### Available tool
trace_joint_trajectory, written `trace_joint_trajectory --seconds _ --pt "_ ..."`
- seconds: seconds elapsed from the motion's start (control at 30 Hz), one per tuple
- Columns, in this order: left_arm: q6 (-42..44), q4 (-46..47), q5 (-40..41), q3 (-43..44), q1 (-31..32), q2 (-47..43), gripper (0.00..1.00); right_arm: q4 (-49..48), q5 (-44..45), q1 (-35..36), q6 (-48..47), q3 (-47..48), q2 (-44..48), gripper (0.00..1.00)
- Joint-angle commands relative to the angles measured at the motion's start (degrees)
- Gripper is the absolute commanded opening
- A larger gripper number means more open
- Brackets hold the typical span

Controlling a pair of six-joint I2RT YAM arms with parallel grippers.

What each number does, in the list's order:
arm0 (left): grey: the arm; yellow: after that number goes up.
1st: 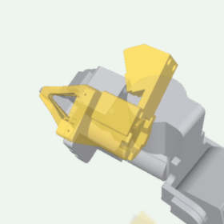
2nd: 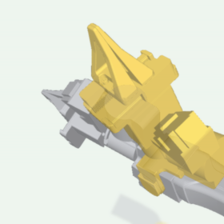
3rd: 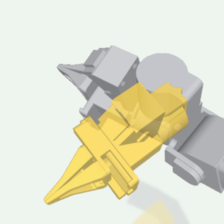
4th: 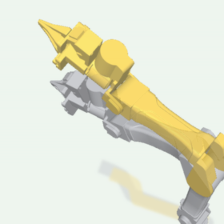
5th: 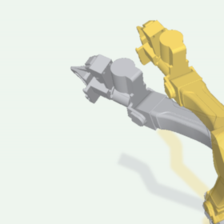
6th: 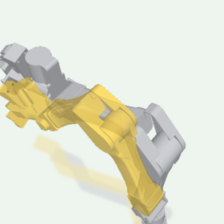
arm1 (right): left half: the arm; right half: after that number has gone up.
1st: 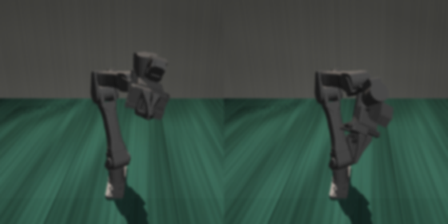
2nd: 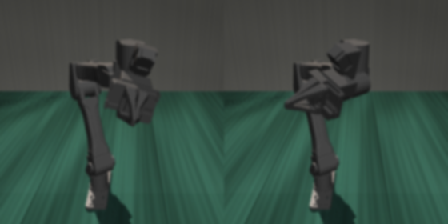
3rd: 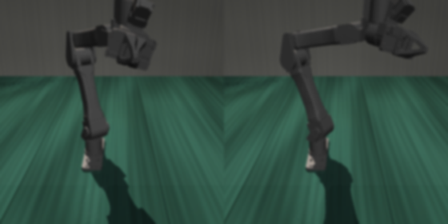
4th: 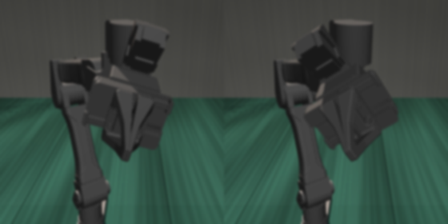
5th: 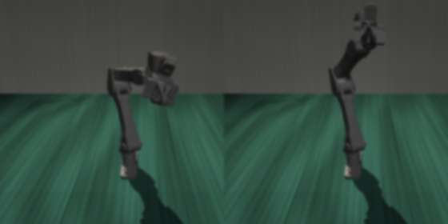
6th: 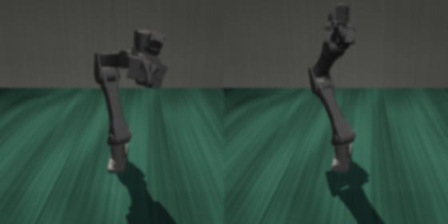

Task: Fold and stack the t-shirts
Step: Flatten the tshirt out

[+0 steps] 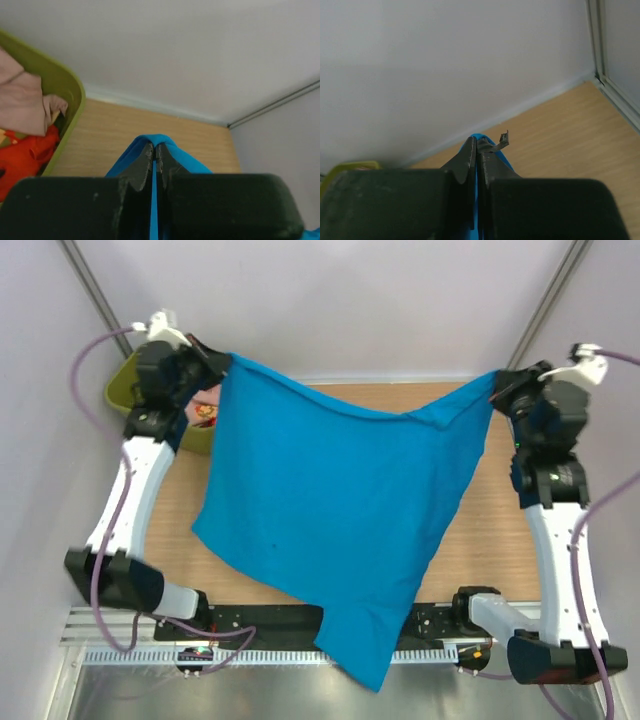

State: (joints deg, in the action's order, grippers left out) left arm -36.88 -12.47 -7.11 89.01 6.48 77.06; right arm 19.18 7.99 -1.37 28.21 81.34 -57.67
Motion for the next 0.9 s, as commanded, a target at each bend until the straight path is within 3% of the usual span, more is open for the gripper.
trace_joint_trajectory --seconds 0.0,0.1,0.2,0.43,0.63,0.87 --pt "0.40 7.63 -3.61 -1.82 2.65 8.77 0.00 -10.03 6.24 -0.30 -3.06 -8.20 -1.29 0.01" --pt "2.86 10.79 -3.43 -0.87 6.08 20.35 0.00 -15.38 8.71 -0.48 -4.39 -15.76 -5.15 0.01" --pt "3.66 10.89 -5.18 5.89 7.58 30.22 0.00 -18.82 8.88 -2.32 -4.91 -19.11 -9.38 0.01" --pt "4.01 6.94 -5.02 26.89 7.76 54.65 0.00 -25.59 6.43 -6.80 -5.97 -16.22 -25.28 0.01" --pt "2.08 3.07 -5.28 45.35 7.05 66.63 0.00 -24.46 3.18 -7.51 -5.80 -8.14 -35.84 0.01" --pt "-0.90 5.61 -5.19 48.53 4.77 70.95 0.00 -15.15 4.58 -7.16 -4.04 -4.88 -36.82 0.01"
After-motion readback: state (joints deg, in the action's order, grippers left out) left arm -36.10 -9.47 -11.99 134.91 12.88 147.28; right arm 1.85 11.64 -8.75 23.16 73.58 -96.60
